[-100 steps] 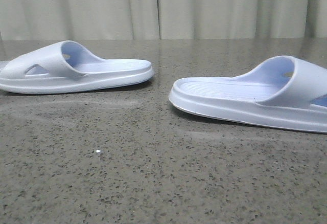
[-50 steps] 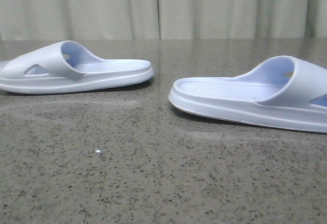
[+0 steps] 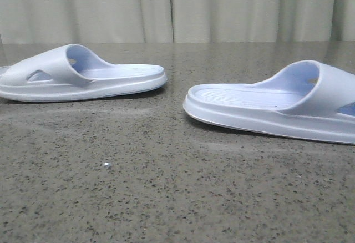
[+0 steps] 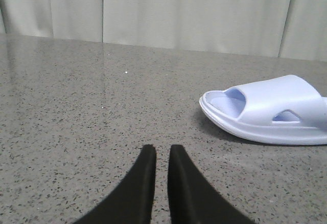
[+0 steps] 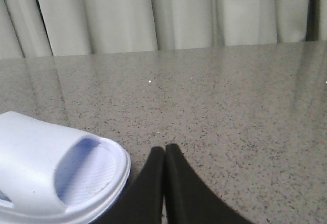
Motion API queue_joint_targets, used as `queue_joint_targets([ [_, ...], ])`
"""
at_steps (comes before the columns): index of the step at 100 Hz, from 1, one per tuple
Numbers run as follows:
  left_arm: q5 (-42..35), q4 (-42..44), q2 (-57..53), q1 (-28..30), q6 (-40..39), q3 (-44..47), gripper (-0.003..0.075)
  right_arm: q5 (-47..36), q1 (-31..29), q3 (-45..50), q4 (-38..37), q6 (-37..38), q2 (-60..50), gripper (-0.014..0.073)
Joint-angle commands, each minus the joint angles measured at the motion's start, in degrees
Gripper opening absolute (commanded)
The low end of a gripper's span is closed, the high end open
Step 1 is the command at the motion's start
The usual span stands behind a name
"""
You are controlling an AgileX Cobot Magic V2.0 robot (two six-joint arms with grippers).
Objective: Insert blue slippers together front up
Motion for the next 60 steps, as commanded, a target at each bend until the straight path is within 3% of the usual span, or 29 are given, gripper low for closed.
queue_joint_targets([
  [1, -4.63, -0.4, -1.64, -0.51, 0.08, 0.52, 0.0015, -5.66, -0.2, 1.17, -0.71, -0.06, -1.27, -0.008],
  [11, -5.48, -3.82, -1.64, -0.51, 0.08, 0.52, 0.0015, -6.2, -0.2, 1.17, 1.6, -0.06, -1.27, -0.008],
  [43, -8.21, -30.76, -1.64, -0.51, 0.08, 0.52, 0.0015, -5.66, -0.09, 1.06, 26.48, -0.06, -1.27, -0.008],
  [52, -8.21, -36.57, -1.64, -0.51, 0.08, 0.43, 0.0015, -2.79, -0.09, 0.15, 34.66, -0.06, -1.27, -0.0079],
  [60, -7.41, -39.96, -1.64, -0.59, 0.08, -0.5, 0.0015, 1.39, -0.09, -1.79, 36.19, -0.06, -1.16, -0.0079],
])
